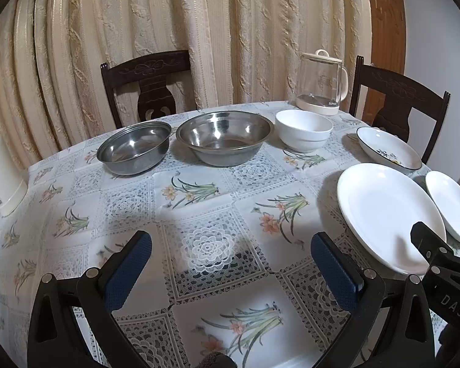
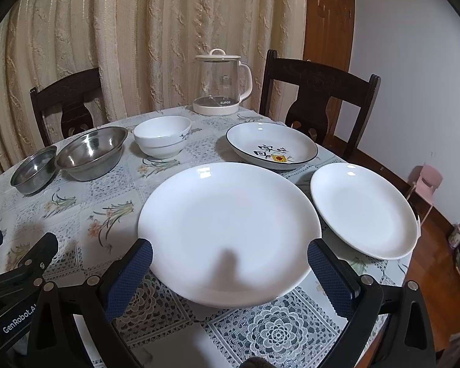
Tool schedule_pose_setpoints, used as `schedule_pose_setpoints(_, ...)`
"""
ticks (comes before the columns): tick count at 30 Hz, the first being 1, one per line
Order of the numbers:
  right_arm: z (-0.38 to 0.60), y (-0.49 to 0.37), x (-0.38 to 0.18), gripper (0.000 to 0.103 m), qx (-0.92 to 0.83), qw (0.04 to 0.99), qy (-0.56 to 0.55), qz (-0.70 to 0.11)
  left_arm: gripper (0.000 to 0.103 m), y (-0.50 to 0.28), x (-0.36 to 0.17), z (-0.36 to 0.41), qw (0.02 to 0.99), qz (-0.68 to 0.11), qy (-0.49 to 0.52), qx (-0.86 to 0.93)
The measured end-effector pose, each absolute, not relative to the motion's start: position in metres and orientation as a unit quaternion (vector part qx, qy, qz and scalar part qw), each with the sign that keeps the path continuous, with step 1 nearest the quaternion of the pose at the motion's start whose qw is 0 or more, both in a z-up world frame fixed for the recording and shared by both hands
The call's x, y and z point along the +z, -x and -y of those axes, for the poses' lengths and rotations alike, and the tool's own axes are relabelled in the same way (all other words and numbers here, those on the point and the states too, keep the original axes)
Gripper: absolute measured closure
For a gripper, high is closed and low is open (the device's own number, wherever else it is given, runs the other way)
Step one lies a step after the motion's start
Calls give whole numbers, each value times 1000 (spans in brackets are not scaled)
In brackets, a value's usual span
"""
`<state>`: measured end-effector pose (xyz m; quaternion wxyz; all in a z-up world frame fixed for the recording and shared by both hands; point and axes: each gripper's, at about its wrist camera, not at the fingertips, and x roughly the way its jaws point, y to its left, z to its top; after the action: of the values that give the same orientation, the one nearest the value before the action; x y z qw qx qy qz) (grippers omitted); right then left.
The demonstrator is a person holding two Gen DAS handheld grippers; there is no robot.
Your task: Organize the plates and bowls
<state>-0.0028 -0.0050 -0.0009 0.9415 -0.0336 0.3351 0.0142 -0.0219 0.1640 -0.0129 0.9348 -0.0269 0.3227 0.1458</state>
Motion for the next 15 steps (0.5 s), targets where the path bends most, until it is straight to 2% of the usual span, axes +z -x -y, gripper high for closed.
schedule_pose_setpoints(15, 4, 3, -5, 0, 14, 938, 35, -344, 0, 20, -14, -164, 934, -324, 27, 146)
